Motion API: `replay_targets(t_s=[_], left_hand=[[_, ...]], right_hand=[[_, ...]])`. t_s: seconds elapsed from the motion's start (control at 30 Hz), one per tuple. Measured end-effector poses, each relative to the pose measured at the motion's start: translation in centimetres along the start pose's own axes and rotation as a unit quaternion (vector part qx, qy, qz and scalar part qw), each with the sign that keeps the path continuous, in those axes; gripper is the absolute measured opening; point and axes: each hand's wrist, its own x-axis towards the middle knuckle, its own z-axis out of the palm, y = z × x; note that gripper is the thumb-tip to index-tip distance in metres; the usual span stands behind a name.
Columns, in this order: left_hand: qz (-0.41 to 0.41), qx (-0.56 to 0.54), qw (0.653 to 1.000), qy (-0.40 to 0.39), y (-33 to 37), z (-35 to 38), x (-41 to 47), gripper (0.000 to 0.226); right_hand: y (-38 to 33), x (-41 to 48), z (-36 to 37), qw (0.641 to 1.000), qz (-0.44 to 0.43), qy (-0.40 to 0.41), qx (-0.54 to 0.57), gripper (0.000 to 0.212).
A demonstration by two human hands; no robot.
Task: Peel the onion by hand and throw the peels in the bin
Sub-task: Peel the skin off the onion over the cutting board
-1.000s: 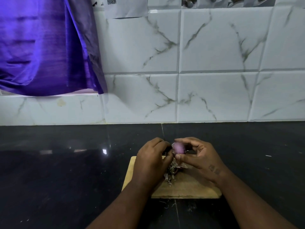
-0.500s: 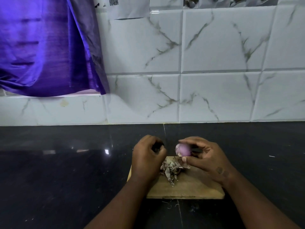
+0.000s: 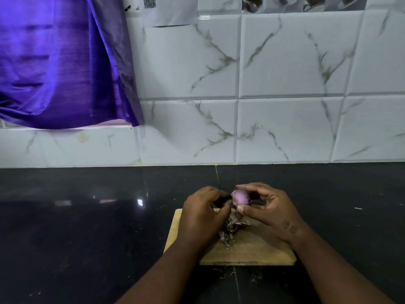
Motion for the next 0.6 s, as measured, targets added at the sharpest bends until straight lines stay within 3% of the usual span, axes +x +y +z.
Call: replay_targets(t_s=[0.37,0.6], left_hand=[[0.017,0.084,0.996,-0.021,0.31,0.16,0.00,0.005],[-0.036,0.033,0.999,0.011,-0.19,0.36,0.17,0.012]], right_hand=[[0.14,-0.15,0.49,0.998,-0.017,-0.007,-0.052,0.053],[0.01,-0.23,0.32,1.000,-0.021,0.007,0.008,0.050]])
